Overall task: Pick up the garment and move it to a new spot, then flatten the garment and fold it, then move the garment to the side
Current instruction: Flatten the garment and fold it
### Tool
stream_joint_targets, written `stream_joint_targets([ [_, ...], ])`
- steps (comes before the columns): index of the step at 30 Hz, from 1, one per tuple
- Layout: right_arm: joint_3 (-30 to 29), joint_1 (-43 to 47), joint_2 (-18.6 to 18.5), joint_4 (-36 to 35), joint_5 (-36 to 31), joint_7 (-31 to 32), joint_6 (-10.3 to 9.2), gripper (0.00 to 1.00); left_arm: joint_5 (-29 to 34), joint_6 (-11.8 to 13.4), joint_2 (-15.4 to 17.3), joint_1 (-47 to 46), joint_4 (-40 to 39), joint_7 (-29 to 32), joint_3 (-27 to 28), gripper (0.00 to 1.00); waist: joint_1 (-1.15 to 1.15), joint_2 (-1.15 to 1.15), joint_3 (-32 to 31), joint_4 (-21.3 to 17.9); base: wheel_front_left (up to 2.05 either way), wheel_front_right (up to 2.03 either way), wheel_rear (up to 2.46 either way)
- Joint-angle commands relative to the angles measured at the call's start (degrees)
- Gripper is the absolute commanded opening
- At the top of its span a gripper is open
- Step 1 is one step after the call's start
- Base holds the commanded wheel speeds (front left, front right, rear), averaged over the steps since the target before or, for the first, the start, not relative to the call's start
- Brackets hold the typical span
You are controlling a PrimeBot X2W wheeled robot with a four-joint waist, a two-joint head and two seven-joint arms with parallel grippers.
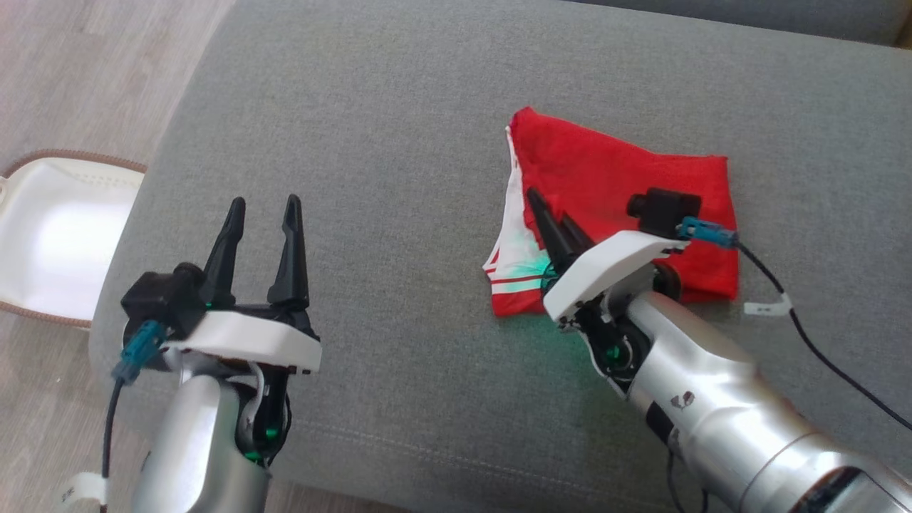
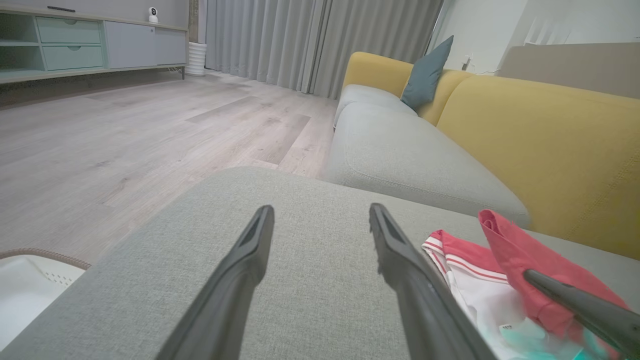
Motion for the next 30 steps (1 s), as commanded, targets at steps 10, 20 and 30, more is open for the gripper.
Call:
stream_joint_targets([
  [10, 7.09, -7.48, 0.98, 0.17, 9.46, -2.04, 0.11, 1.00, -0.05, 0.51, 0.81, -1.24, -1.94, -0.32, 2.38, 1.00, 0.00, 0.00, -0.34, -3.28, 0.00, 0.00, 0.00],
  [20, -2.31, -12.65, 0.98, 6.69, -6.64, -2.07, 0.11, 1.00, 0.26, 0.50, 0.81, -1.20, -4.17, -0.32, 3.33, 1.00, 0.00, 0.00, -1.48, -8.26, 0.00, 0.00, 0.00],
  [30, -23.68, -4.51, -4.75, -1.39, -36.82, -2.08, 0.11, 1.00, -0.78, 0.93, 0.81, -1.04, -7.92, -0.32, 2.41, 1.00, 0.00, 0.00, -1.80, -11.89, 0.00, 0.00, 0.00],
])
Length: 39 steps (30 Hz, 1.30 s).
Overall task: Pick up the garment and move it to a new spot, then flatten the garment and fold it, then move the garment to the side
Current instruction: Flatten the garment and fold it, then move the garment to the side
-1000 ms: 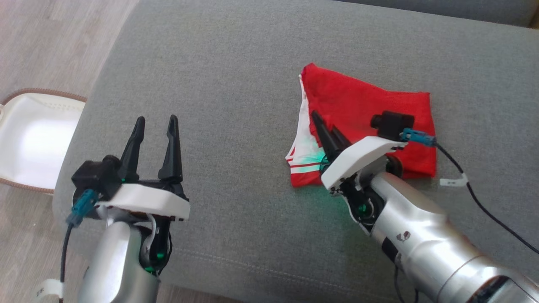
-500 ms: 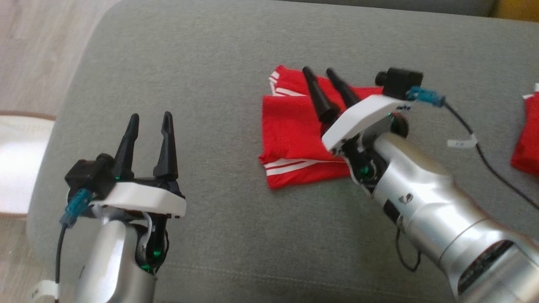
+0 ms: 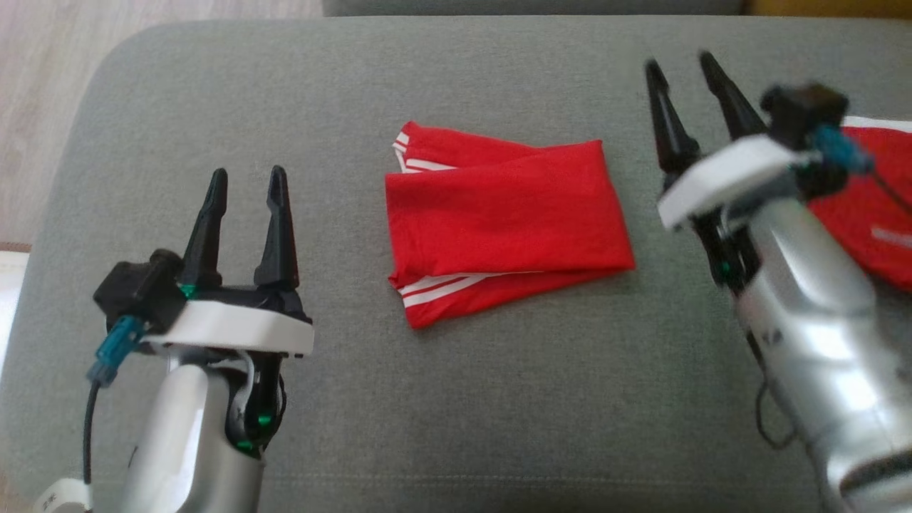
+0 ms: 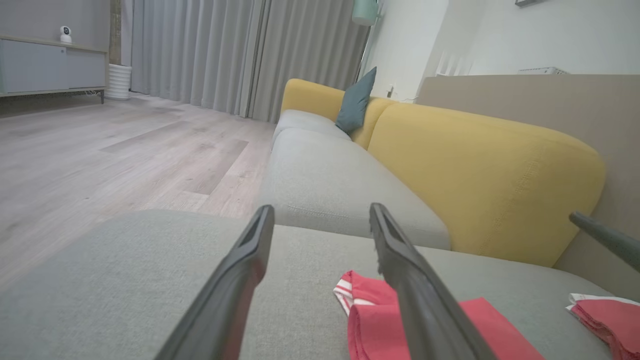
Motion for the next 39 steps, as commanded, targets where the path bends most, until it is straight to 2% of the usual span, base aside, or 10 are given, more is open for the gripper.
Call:
stream_joint_targets([
  [1, -0.84, 2.54, 0.92, -2.83, -2.44, -0.61, 0.11, 1.00, -0.25, 0.17, 0.82, -0.94, -2.33, -0.32, 1.68, 1.00, 0.00, 0.00, -0.08, -0.40, 0.00, 0.00, 0.00],
  [3, -6.13, 7.08, 1.25, -7.65, -8.89, -0.61, 0.11, 1.00, -0.23, 0.40, 0.82, -0.62, -2.96, -0.32, 1.69, 1.00, 0.00, 0.00, -0.22, -0.89, 0.00, 0.00, 0.00],
  [9, -19.80, 21.87, 5.89, -21.80, -23.15, -0.61, 0.11, 1.00, 0.34, 0.30, 0.82, 1.29, -3.86, -0.32, 1.84, 1.00, 0.00, 0.00, -1.10, -2.04, 0.00, 0.00, 0.00],
  [11, -21.51, 24.88, 6.53, -24.28, -24.56, -0.61, 0.11, 1.00, 0.58, 0.27, 0.82, 2.08, -4.24, -0.32, 2.00, 1.00, 0.00, 0.00, -1.32, -2.33, 0.00, 0.00, 0.00],
  [14, -22.28, 28.03, 6.83, -27.49, -25.82, -0.61, 0.11, 1.00, 0.83, 0.34, 0.82, 3.40, -4.89, -0.32, 2.02, 1.00, 0.00, 0.00, -1.49, -2.72, 0.00, 0.00, 0.00],
  [22, -22.04, 32.41, 6.88, -32.15, -22.98, -0.61, 0.11, 1.00, 1.26, 0.73, 0.82, 6.02, -5.99, -0.32, 1.56, 1.00, 0.00, 0.00, -1.61, -3.64, 0.00, 0.00, 0.00],
  [33, -22.47, 33.10, 6.89, -33.24, -22.21, 0.00, 0.11, 1.00, 1.46, 0.61, 0.82, 5.47, -5.88, -0.32, 0.79, 1.00, 0.00, 0.00, -0.97, -3.13, 0.00, 0.00, 0.00],
  [39, -20.20, 31.14, 6.89, -31.88, -20.69, 2.35, 0.11, 1.00, 1.41, 0.34, 0.82, 4.46, -5.30, -0.32, 0.27, 1.00, 0.00, 0.00, 0.62, -1.39, 0.00, 0.00, 0.00],
])
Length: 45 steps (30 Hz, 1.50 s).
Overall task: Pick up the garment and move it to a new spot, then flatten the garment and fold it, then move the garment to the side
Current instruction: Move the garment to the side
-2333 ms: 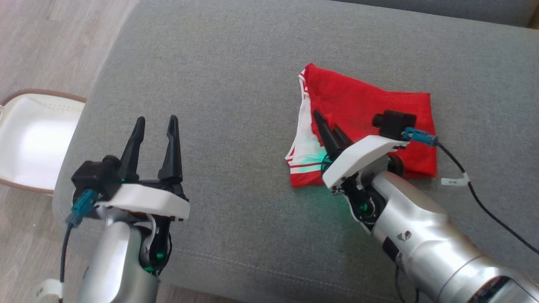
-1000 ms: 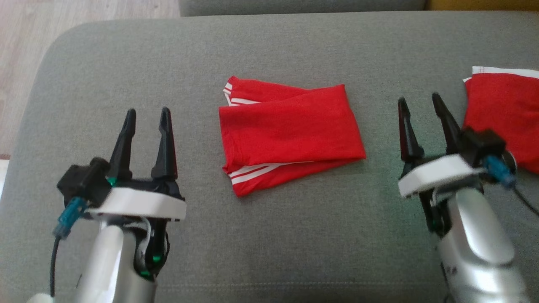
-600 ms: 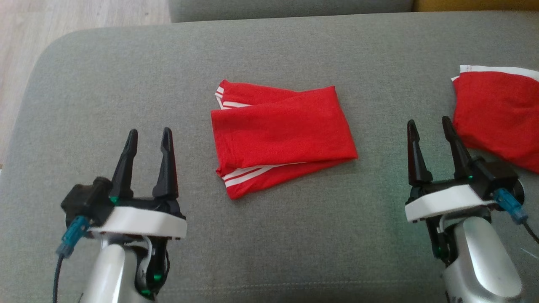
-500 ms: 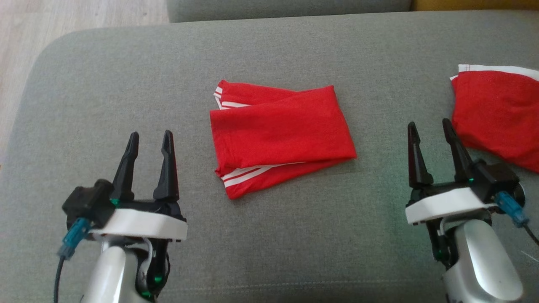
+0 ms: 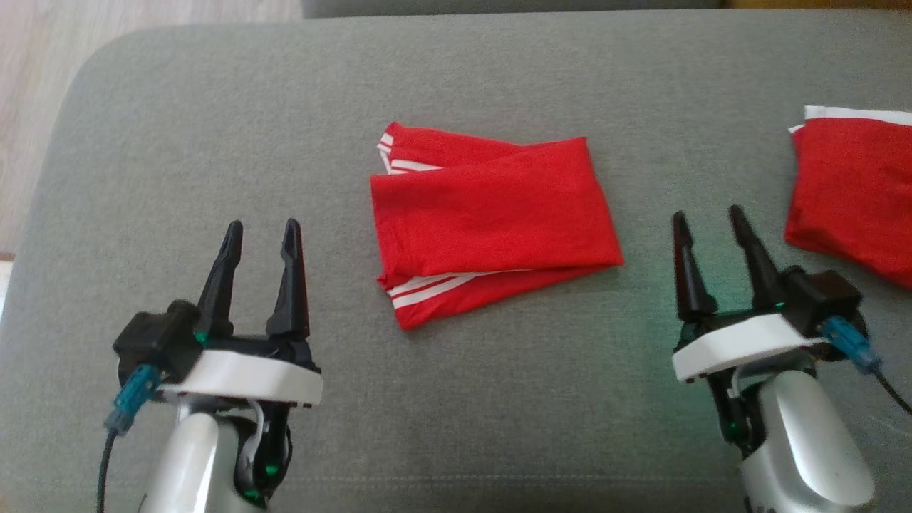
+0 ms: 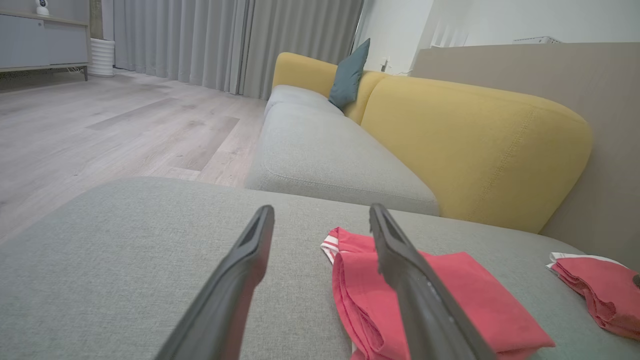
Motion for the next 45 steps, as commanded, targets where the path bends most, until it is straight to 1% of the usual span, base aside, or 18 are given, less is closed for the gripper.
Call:
stream_joint_targets([
  [1, 1.87, -2.64, 0.29, -1.07, 0.77, 0.38, 0.11, 1.00, 0.23, -0.16, 0.72, -2.88, -1.68, -0.32, 1.25, 1.00, 0.00, 0.00, 0.71, 0.81, 0.00, 0.00, 0.00],
  [2, 2.56, -3.70, 0.29, 0.33, 2.11, 1.40, 0.11, 1.00, 0.11, -0.24, 0.72, -3.25, -1.46, -0.32, 0.86, 1.00, 0.00, 0.00, 1.33, 1.68, 0.00, 0.00, 0.00],
  [10, 3.72, -8.76, 0.29, 9.50, 6.89, 5.07, 0.11, 1.00, -0.25, -0.44, 0.72, -4.66, -1.25, -0.32, 0.26, 1.00, 0.00, 0.00, 4.34, 4.89, 0.00, 0.00, 0.00],
  [14, 4.86, -11.82, 0.29, 14.56, 9.55, 5.10, 0.11, 1.00, -0.50, -0.65, 0.72, -5.43, -1.36, -0.32, 0.19, 1.00, 0.00, 0.00, 6.48, 6.05, 0.00, 0.00, 0.00],
  [21, 6.95, -17.05, 0.29, 23.12, 10.47, 4.45, 0.11, 1.00, -0.79, -0.79, 0.72, -7.22, -1.45, -0.32, -0.35, 1.00, 0.00, 0.00, 9.81, 7.23, 0.00, 0.00, 0.00],
  [25, 7.90, -19.21, 0.29, 26.87, 10.75, 4.25, 0.11, 1.00, -1.02, -0.85, 0.72, -8.36, -1.18, -0.32, -0.24, 1.00, 0.00, 0.00, 10.82, 7.52, 0.00, 0.00, 0.00],
  [26, 8.13, -19.67, 0.29, 27.62, 10.88, 4.09, 0.11, 0.97, -1.06, -0.82, 0.72, -8.57, -1.12, -0.32, -0.18, 1.00, 0.00, 0.00, 10.95, 7.50, 0.00, 0.00, 0.00],
  [27, 8.36, -20.09, 0.29, 28.30, 11.03, 3.90, 0.11, 0.42, -1.09, -0.77, 0.72, -8.75, -1.06, -0.32, -0.07, 1.00, 0.00, 0.00, 11.04, 7.42, 0.00, 0.00, 0.00],
  [28, 8.60, -20.50, 0.29, 28.92, 11.01, 3.68, 0.11, 0.00, -1.09, -0.72, 0.72, -8.89, -1.00, -0.32, 0.07, 1.00, 0.00, 0.00, 11.07, 7.28, 0.00, 0.00, 0.00],
  [31, 8.73, -21.36, 0.29, 29.90, 10.61, 2.82, 0.11, 0.00, -0.99, -0.66, 0.72, -9.06, -0.84, -0.32, 0.37, 1.00, 0.00, 0.00, 11.00, 6.82, 0.00, 0.00, 0.00],
  [34, 7.71, -22.76, 0.29, 31.14, 7.91, 0.96, 0.11, 0.00, -0.74, -0.68, 0.72, -9.09, -0.71, -0.32, 0.72, 1.00, 0.00, 0.00, 10.51, 5.75, 0.00, 0.00, 0.00],
  [39, 4.04, -24.65, 0.29, 30.82, -1.52, -1.10, 0.11, 0.00, -0.28, -0.87, 0.72, -8.73, -0.82, -0.32, 1.11, 1.00, 0.00, 0.00, 9.16, 3.37, 0.00, 0.00, 0.00],
  [42, 1.30, -25.00, 0.19, 28.68, -8.27, -1.43, 0.11, 0.00, 0.02, -0.93, 0.72, -8.43, -1.04, -0.32, 1.40, 1.00, 0.00, 0.00, 8.39, 1.67, 0.00, 0.00, 0.00],
  [45, -0.65, -25.05, -1.01, 25.46, -13.58, -0.61, 0.11, 0.00, 0.44, -1.11, 0.72, -8.23, -1.23, -0.32, 1.78, 1.00, 0.00, 0.00, 7.96, -0.12, 0.00, 0.00, 0.00],
])
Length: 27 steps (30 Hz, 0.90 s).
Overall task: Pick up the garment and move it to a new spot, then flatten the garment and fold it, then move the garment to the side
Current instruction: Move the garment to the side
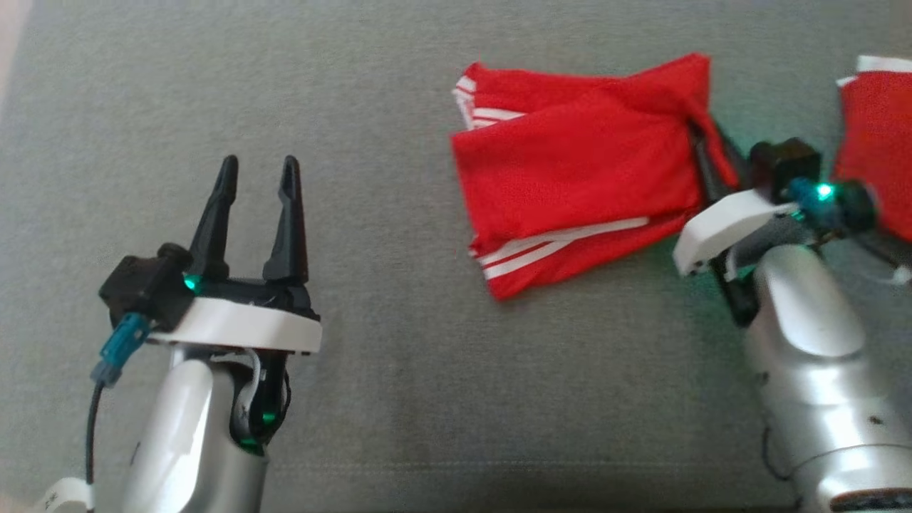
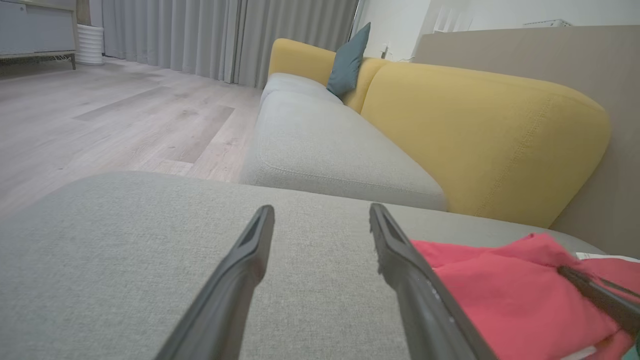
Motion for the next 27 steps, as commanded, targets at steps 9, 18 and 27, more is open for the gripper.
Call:
stream_joint_targets([
  [9, -0.47, -0.19, -8.99, -12.35, -4.19, 6.04, 0.11, 0.00, 1.41, -0.87, 0.74, -0.75, -2.58, -0.32, 2.98, 1.00, 0.00, 0.00, 0.26, -5.93, 0.00, 0.00, 0.00],
  [18, -9.06, 3.07, -16.90, -22.88, -5.01, 14.84, 0.11, 0.00, 2.16, -1.49, 0.74, -1.94, -2.84, -0.32, 3.01, 1.00, 0.00, 0.00, 2.22, -8.12, 0.00, 0.00, 0.00],
  [27, -15.34, 7.34, -14.61, -29.56, -6.12, 19.48, 0.11, 0.00, 2.76, -2.28, 0.74, -2.39, -2.60, -0.32, 3.50, 1.00, 0.00, 0.00, 3.79, -8.39, 0.00, 0.00, 0.00],
])
